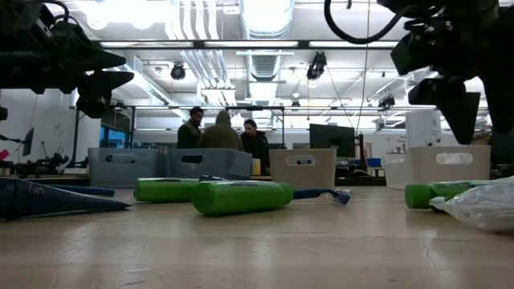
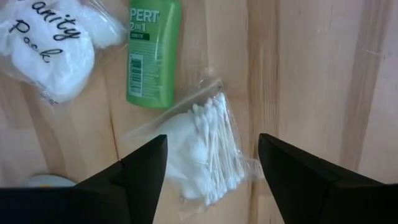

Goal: Pick & Place Travel size toiletries
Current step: Put the white cotton pack into the white bin

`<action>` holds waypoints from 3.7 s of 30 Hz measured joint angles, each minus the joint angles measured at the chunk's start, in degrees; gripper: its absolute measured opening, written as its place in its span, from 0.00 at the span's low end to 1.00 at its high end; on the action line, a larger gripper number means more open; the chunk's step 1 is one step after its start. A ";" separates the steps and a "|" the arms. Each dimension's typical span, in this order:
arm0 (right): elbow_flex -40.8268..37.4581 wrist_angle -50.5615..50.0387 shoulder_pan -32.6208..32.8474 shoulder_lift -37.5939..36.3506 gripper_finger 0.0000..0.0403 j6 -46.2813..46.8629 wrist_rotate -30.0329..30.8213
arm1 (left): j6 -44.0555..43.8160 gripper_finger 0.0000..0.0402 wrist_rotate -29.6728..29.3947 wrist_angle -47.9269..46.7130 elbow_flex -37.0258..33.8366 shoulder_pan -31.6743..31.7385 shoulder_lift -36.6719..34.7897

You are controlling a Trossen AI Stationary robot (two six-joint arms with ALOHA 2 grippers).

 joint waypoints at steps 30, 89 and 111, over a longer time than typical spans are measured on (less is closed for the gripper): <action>-7.97 3.68 9.06 -4.04 0.88 0.45 5.94 | 0.00 0.39 0.00 0.00 0.00 0.02 0.02; -16.77 11.82 7.73 -11.09 0.21 11.01 -0.29 | 0.00 0.39 0.00 0.00 0.00 0.02 0.06; -14.40 12.84 -0.84 -21.98 0.17 16.57 0.32 | 0.00 0.39 0.01 0.00 0.00 -0.02 0.07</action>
